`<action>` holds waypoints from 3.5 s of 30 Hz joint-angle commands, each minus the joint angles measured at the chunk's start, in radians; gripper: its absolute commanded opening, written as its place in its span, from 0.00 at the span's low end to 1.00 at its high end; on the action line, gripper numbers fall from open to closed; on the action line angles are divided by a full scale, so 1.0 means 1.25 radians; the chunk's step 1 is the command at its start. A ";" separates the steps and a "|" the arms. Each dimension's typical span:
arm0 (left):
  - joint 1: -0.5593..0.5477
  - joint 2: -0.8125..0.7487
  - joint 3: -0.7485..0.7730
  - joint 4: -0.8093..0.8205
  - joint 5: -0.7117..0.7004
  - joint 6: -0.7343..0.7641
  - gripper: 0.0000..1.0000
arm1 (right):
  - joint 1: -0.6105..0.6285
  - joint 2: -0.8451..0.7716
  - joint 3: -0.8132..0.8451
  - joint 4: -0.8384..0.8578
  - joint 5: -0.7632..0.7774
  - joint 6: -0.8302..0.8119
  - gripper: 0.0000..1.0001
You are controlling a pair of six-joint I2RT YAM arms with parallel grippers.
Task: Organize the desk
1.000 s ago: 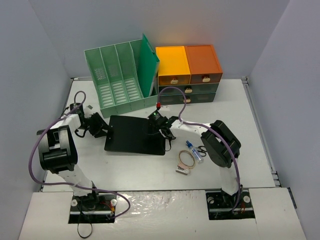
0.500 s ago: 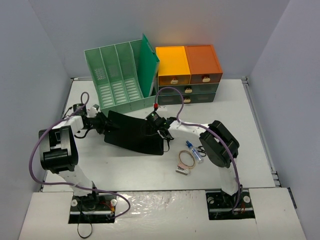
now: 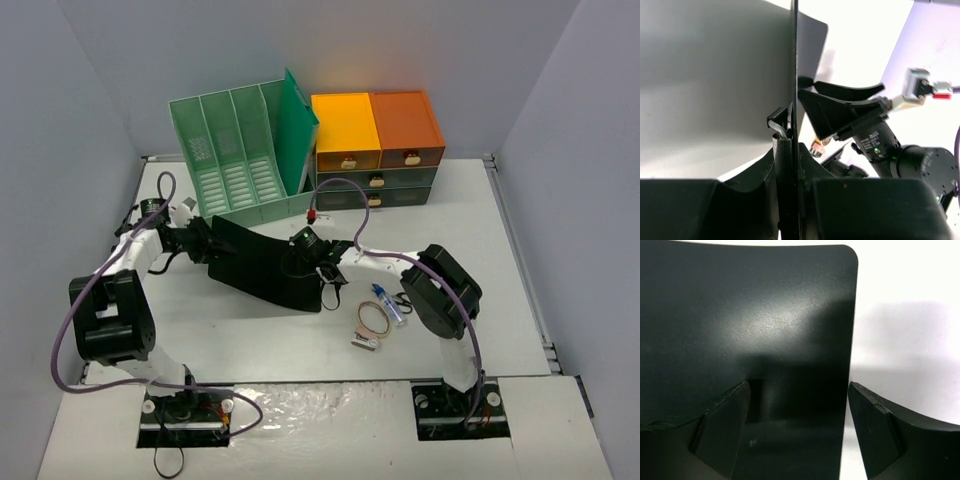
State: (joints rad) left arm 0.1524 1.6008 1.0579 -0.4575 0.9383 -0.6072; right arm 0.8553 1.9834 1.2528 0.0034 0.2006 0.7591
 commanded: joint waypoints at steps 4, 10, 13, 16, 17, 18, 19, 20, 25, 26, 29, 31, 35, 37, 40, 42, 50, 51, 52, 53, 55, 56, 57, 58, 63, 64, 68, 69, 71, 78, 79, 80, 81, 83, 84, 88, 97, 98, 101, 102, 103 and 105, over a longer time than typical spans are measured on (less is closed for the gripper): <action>-0.030 -0.208 0.121 -0.118 -0.115 0.102 0.00 | 0.041 -0.125 -0.134 -0.146 -0.014 0.094 0.80; -0.039 -0.315 0.122 -0.038 -0.176 0.059 0.00 | 0.040 -0.195 -0.124 -0.208 0.028 0.079 0.81; -0.070 -0.352 0.147 -0.002 -0.206 0.030 0.00 | 0.045 -0.197 -0.114 -0.236 0.036 0.071 0.81; -0.106 -0.378 0.193 0.005 -0.252 0.032 0.00 | 0.053 -0.212 -0.128 -0.246 0.041 0.076 0.81; -0.113 -0.382 0.211 0.008 -0.264 0.033 0.00 | 0.056 -0.217 -0.133 -0.246 0.040 0.078 0.81; -0.113 -0.387 0.219 0.010 -0.278 0.033 0.00 | 0.057 -0.220 -0.135 -0.247 0.039 0.079 0.81; -0.113 -0.390 0.226 0.011 -0.289 0.032 0.00 | 0.059 -0.222 -0.138 -0.249 0.039 0.081 0.80; -0.113 -0.392 0.235 0.011 -0.292 0.032 0.00 | 0.061 -0.223 -0.140 -0.249 0.040 0.080 0.80; -0.147 -0.404 0.310 -0.031 -0.419 0.055 0.00 | 0.081 -0.230 -0.147 -0.258 0.041 0.086 0.80; -0.148 -0.405 0.321 -0.038 -0.448 0.060 0.00 | 0.084 -0.232 -0.147 -0.260 0.042 0.086 0.80; -0.148 -0.402 0.342 -0.051 -0.542 0.069 0.00 | 0.091 -0.240 -0.147 -0.266 0.047 0.087 0.80; -0.148 -0.399 0.353 -0.044 -0.578 0.070 0.00 | 0.096 -0.245 -0.147 -0.275 0.052 0.086 0.80; -0.153 -0.386 0.378 -0.049 -0.667 0.080 0.00 | 0.098 -0.259 -0.148 -0.290 0.064 0.082 0.80; -0.155 -0.377 0.392 -0.051 -0.706 0.091 0.00 | 0.098 -0.265 -0.150 -0.293 0.067 0.083 0.80; -0.155 -0.345 0.415 -0.046 -0.730 0.110 0.00 | 0.099 -0.275 -0.153 -0.297 0.068 0.082 0.80; -0.155 -0.327 0.426 -0.041 -0.734 0.115 0.00 | 0.099 -0.279 -0.153 -0.302 0.069 0.082 0.80; -0.159 -0.269 0.472 -0.036 -0.782 0.149 0.00 | 0.099 -0.303 -0.164 -0.323 0.082 0.073 0.80; -0.159 -0.259 0.481 -0.040 -0.785 0.154 0.00 | 0.099 -0.307 -0.167 -0.324 0.082 0.071 0.80; -0.159 -0.250 0.490 -0.043 -0.788 0.159 0.00 | 0.099 -0.311 -0.171 -0.326 0.082 0.070 0.80; -0.159 -0.240 0.496 -0.046 -0.796 0.164 0.00 | 0.099 -0.315 -0.175 -0.327 0.083 0.069 0.80; -0.159 -0.235 0.503 -0.046 -0.803 0.169 0.00 | 0.098 -0.322 -0.178 -0.329 0.084 0.065 0.80; -0.159 -0.234 0.506 -0.046 -0.806 0.171 0.00 | 0.098 -0.325 -0.179 -0.331 0.084 0.064 0.80; -0.159 -0.233 0.508 -0.044 -0.806 0.172 0.00 | 0.098 -0.325 -0.181 -0.333 0.086 0.063 0.81; -0.159 -0.229 0.511 -0.045 -0.806 0.176 0.00 | 0.098 -0.327 -0.182 -0.334 0.088 0.062 0.81; -0.159 -0.203 0.523 -0.048 -0.808 0.191 0.00 | 0.098 -0.334 -0.184 -0.339 0.090 0.055 0.81; -0.159 -0.200 0.525 -0.048 -0.806 0.193 0.00 | 0.097 -0.335 -0.186 -0.340 0.091 0.054 0.81; -0.160 -0.185 0.520 -0.041 -0.796 0.191 0.00 | 0.097 -0.341 -0.194 -0.343 0.092 0.053 0.81; -0.160 -0.181 0.518 -0.040 -0.794 0.190 0.00 | 0.097 -0.343 -0.197 -0.342 0.092 0.053 0.81; -0.161 -0.174 0.515 -0.039 -0.789 0.189 0.00 | 0.096 -0.344 -0.198 -0.343 0.093 0.053 0.81; -0.162 -0.143 0.488 -0.046 -0.764 0.188 0.00 | 0.097 -0.344 -0.196 -0.344 0.090 0.051 0.81; -0.162 -0.134 0.489 -0.053 -0.762 0.187 0.00 | 0.096 -0.344 -0.194 -0.344 0.090 0.050 0.81; -0.162 -0.124 0.493 -0.060 -0.760 0.186 0.00 | 0.096 -0.344 -0.194 -0.344 0.090 0.050 0.81; -0.162 -0.115 0.498 -0.067 -0.757 0.185 0.00 | 0.096 -0.343 -0.194 -0.344 0.090 0.049 0.81; -0.162 -0.098 0.510 -0.079 -0.751 0.181 0.00 | 0.096 -0.342 -0.194 -0.344 0.090 0.049 0.81; -0.162 -0.089 0.514 -0.085 -0.751 0.179 0.00 | 0.096 -0.341 -0.196 -0.344 0.090 0.049 0.81; -0.162 -0.051 0.527 -0.097 -0.731 0.171 0.00 | 0.096 -0.341 -0.198 -0.344 0.090 0.048 0.81; -0.168 0.014 0.540 -0.109 -0.732 0.155 0.00 | 0.095 -0.344 -0.200 -0.344 0.095 0.045 0.81; -0.169 0.021 0.545 -0.114 -0.730 0.154 0.00 | 0.095 -0.345 -0.200 -0.344 0.095 0.045 0.81; -0.171 0.036 0.551 -0.118 -0.730 0.154 0.15 | 0.095 -0.350 -0.201 -0.343 0.099 0.044 0.81; -0.172 0.038 0.551 -0.116 -0.730 0.154 0.23 | 0.095 -0.350 -0.201 -0.343 0.100 0.044 0.82; -0.172 0.040 0.550 -0.114 -0.731 0.154 0.32 | 0.095 -0.350 -0.201 -0.344 0.101 0.044 0.82; -0.172 0.045 0.554 -0.114 -0.733 0.153 0.50 | 0.095 -0.352 -0.202 -0.343 0.102 0.043 0.82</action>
State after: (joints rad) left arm -0.0564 1.6526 1.7016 -0.5925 0.0112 -0.4073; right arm 0.9703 1.5963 0.9993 -0.4084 0.2807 0.8155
